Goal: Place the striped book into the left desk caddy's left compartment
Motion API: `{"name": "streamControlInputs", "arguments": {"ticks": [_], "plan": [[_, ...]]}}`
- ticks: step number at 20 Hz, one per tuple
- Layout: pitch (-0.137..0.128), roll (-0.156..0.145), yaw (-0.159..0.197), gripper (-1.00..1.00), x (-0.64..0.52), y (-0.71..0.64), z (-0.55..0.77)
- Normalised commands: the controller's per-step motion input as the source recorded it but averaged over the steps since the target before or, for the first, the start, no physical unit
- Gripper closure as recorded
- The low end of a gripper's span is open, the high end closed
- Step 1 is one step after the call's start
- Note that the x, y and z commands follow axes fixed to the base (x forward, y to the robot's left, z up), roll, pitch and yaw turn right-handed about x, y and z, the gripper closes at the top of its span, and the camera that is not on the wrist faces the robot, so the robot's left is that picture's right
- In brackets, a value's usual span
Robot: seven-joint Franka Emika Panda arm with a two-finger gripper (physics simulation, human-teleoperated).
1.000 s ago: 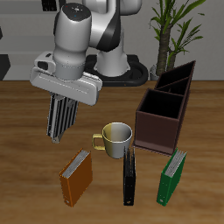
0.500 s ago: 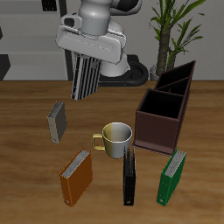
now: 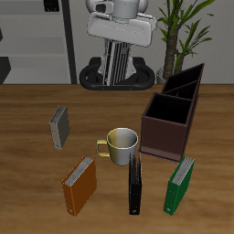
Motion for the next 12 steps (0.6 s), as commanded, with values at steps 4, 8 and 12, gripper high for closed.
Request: {"name": "streamControlInputs", "arguments": {"ticks": [4, 8, 12], "plan": [[-0.039, 0.062, 0.025, 1.0, -0.61, 0.69, -0.02], [-0.003, 0.065, 0.024, 1.0, -0.38, 0.42, -0.03], [0.012, -0.029, 0.007, 1.0, -0.29, 0.25, -0.12]]}}
